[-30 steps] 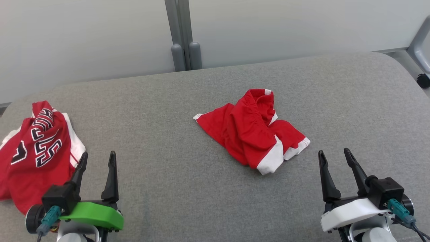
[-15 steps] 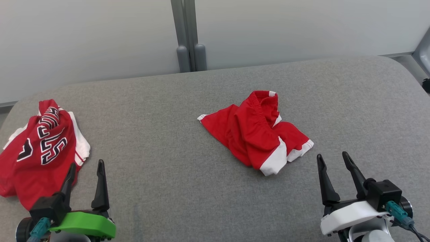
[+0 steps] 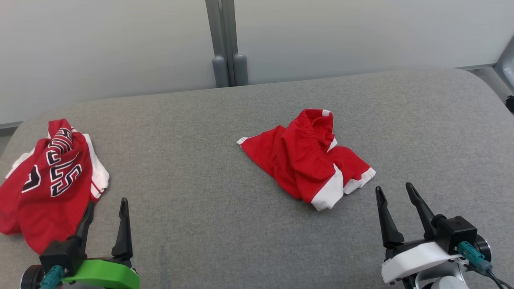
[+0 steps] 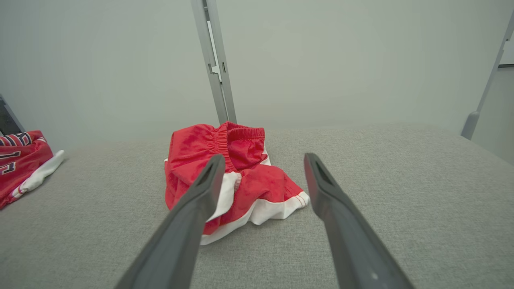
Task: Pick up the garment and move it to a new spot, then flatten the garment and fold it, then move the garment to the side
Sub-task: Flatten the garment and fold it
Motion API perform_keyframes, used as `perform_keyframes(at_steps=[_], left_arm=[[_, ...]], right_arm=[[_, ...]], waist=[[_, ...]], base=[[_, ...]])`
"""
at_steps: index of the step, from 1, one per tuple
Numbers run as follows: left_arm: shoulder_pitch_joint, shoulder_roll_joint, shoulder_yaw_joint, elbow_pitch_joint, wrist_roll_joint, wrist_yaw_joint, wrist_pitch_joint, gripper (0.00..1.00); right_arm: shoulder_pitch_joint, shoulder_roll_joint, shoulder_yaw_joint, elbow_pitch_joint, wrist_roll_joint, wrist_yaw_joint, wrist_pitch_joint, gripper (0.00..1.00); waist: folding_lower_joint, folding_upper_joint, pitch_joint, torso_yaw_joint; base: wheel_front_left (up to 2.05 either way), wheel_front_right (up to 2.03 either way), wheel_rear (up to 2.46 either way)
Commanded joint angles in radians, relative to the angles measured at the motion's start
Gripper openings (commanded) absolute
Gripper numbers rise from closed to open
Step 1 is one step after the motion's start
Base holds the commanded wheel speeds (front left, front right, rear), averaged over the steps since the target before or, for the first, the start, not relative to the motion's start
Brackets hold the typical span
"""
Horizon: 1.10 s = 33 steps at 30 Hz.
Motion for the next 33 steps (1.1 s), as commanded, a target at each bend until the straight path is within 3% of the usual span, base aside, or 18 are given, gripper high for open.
perform_keyframes(at_steps=[1, 33], left_arm=[[0.017, 0.001, 0.007, -0.002, 0.007, -0.003, 0.000, 1.00], [0.020, -0.012, 0.021, -0.009, 0.038, -0.004, 0.000, 1.00]], right_arm=[[0.013, -0.004, 0.001, -0.005, -0.003, 0.000, -0.003, 1.00], [0.013, -0.008, 0.005, 0.006, 0.005, 0.000, -0.003, 1.00]], waist=[[0.0000, -0.0001, -0.001, 0.000], [0.0000, -0.0001, 0.003, 0.014]], base=[[0.00, 0.00, 0.00], [0.00, 0.00, 0.00]])
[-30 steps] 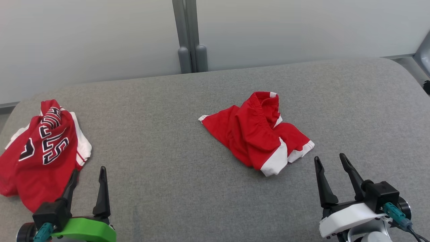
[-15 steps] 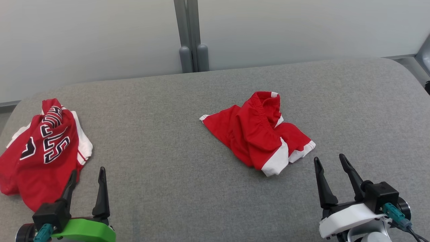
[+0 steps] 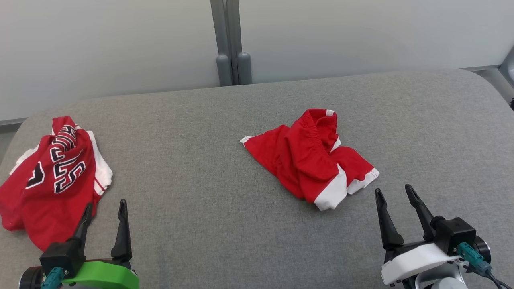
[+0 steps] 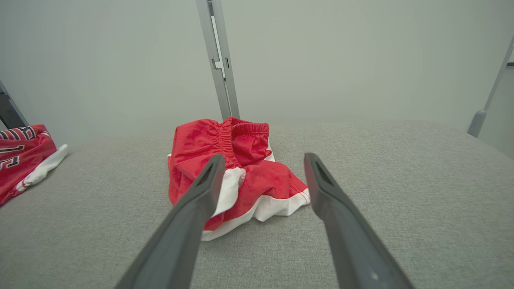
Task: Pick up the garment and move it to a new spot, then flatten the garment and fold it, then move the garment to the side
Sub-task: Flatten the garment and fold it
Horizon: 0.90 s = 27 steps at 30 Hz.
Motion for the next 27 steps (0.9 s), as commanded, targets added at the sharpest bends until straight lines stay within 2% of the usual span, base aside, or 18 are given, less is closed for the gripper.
perform_keyframes(at_steps=[1, 17, 27], left_arm=[[0.010, -0.002, 0.001, -0.002, 0.008, -0.002, 0.000, 1.00], [0.009, -0.008, -0.002, 0.001, 0.008, -0.002, 0.000, 1.00], [-0.006, -0.015, -0.021, 0.008, 0.005, -0.003, 0.000, 1.00]], right_arm=[[0.008, -0.004, 0.000, 0.002, 0.005, 0.000, -0.003, 1.00], [-0.003, -0.006, 0.002, 0.018, 0.009, 0.000, -0.003, 1.00], [-0.150, -0.054, 0.049, 0.103, 0.006, 0.000, 0.018, 1.00]], waist=[[0.0000, -0.0001, 0.001, 0.001], [0.0000, -0.0001, -0.002, 0.013], [0.0000, -0.0001, 0.012, 0.049]], base=[[0.00, 0.00, 0.00], [0.00, 0.00, 0.00], [0.00, 0.00, 0.00]])
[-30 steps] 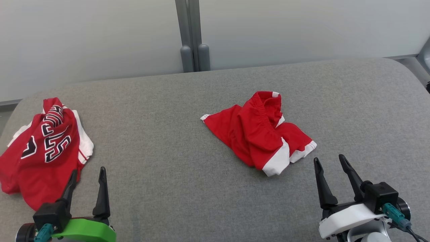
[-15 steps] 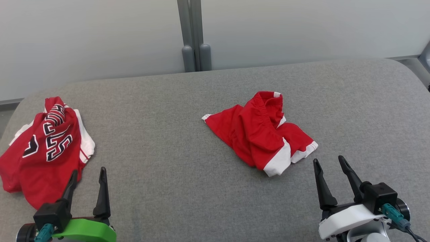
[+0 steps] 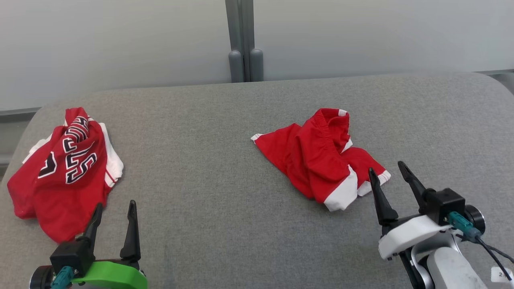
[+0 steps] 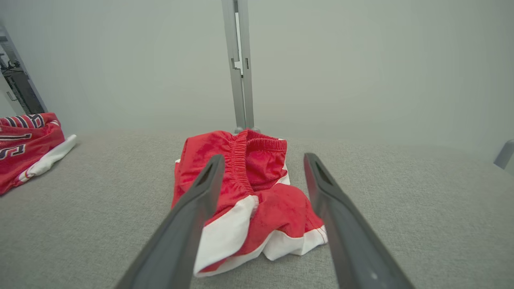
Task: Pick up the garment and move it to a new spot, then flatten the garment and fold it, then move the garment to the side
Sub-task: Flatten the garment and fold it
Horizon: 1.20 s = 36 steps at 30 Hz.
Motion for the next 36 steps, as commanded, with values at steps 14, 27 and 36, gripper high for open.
perform_keyframes(at_steps=[14, 27, 36], left_arm=[[-0.042, -0.010, -0.030, 0.007, 0.005, -0.002, 0.000, 1.00], [-0.076, -0.014, -0.059, 0.021, 0.004, -0.002, 0.000, 1.00], [-0.075, -0.018, -0.071, 0.038, 0.002, -0.002, 0.000, 1.00]], right_arm=[[-0.211, -0.002, 0.057, 0.332, 0.006, 0.000, 0.036, 1.00], [-0.305, 0.019, 0.113, 0.551, 0.078, 0.000, -0.008, 0.00], [-0.304, 0.028, 0.181, 0.432, 0.058, 0.000, -0.018, 0.00]], waist=[[0.0000, 0.0000, 0.047, 0.086], [0.0000, 0.0000, 0.081, 0.123], [0.0000, 0.0000, 0.061, 0.138]], base=[[0.00, 0.00, 0.00], [0.00, 0.00, 0.00], [0.00, 0.00, 0.00]])
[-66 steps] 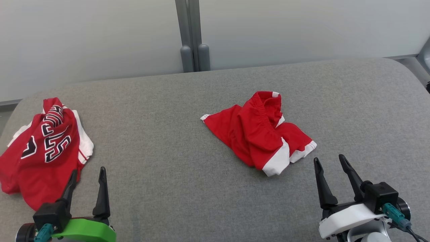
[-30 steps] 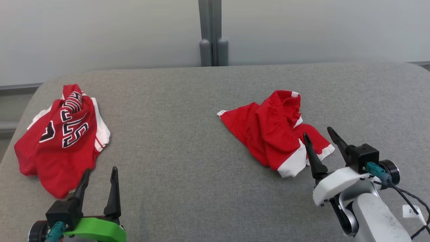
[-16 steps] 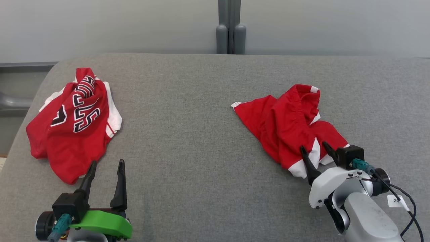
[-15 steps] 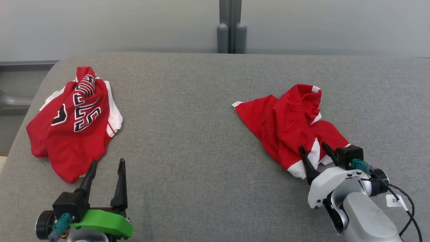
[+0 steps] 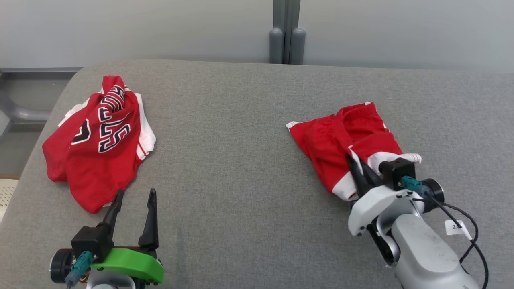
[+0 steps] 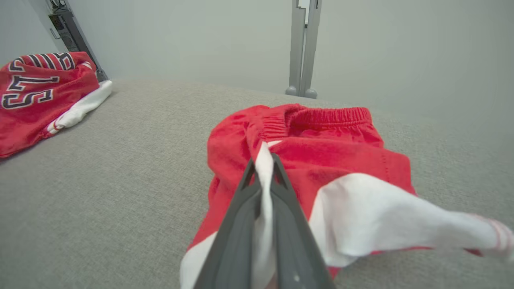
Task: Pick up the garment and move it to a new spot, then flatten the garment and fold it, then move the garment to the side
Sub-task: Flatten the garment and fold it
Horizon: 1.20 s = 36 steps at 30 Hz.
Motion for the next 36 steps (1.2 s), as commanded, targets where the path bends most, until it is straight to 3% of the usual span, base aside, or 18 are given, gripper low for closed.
perform_keyframes(at_steps=[1, 7, 13, 14, 16, 20, 25, 30, 36], left_arm=[[-0.011, -0.005, -0.004, 0.004, 0.002, -0.002, 0.000, 1.00], [-0.007, -0.014, -0.031, 0.014, -0.002, -0.002, 0.000, 1.00], [-0.017, -0.021, -0.058, 0.026, -0.011, -0.002, 0.000, 1.00], [-0.019, -0.022, -0.059, 0.028, -0.012, -0.003, 0.000, 1.00], [-0.020, -0.024, -0.062, 0.030, -0.013, -0.002, 0.000, 1.00], [-0.019, -0.026, -0.059, 0.033, -0.012, -0.002, 0.000, 1.00], [-0.009, -0.028, -0.044, 0.031, -0.004, -0.002, 0.000, 1.00], [-0.013, -0.032, -0.036, 0.027, 0.003, -0.002, 0.000, 1.00], [-0.010, -0.035, -0.036, 0.021, 0.007, -0.002, 0.000, 1.00]], right_arm=[[0.018, 0.006, 0.022, -0.024, -0.007, 0.000, -0.003, 0.00], [0.050, 0.032, 0.160, -0.089, -0.013, 0.000, -0.003, 0.00], [0.066, 0.050, 0.313, -0.040, 0.021, 0.000, -0.003, 0.00], [0.066, 0.053, 0.335, -0.025, 0.031, 0.000, -0.003, 0.38], [0.063, 0.058, 0.365, -0.004, 0.050, 0.000, -0.003, 1.00], [0.052, 0.059, 0.382, -0.015, 0.082, 0.000, -0.004, 1.00], [0.067, 0.052, 0.325, -0.090, 0.067, 0.000, -0.004, 1.00], [0.101, 0.014, 0.217, -0.178, 0.032, 0.000, -0.004, 1.00], [0.118, -0.012, 0.083, -0.196, -0.008, 0.000, -0.004, 1.00]], waist=[[0.0000, 0.0000, -0.005, 0.009], [0.0000, 0.0000, -0.007, 0.042], [0.0000, 0.0000, -0.002, 0.082], [0.0000, 0.0000, -0.001, 0.087], [0.0000, 0.0000, 0.000, 0.096], [0.0000, 0.0000, 0.000, 0.099], [0.0000, 0.0000, -0.004, 0.081], [0.0000, 0.0000, -0.004, 0.057], [0.0000, 0.0000, 0.001, 0.041]], base=[[0.00, 0.00, 0.00], [0.00, 0.00, 0.00], [0.00, 0.00, 0.00], [0.00, 0.00, 0.00], [0.00, 0.00, 0.00], [0.00, 0.00, 0.00], [0.00, 0.00, 0.00], [0.00, 0.00, 0.00], [0.00, 0.00, 0.00]])
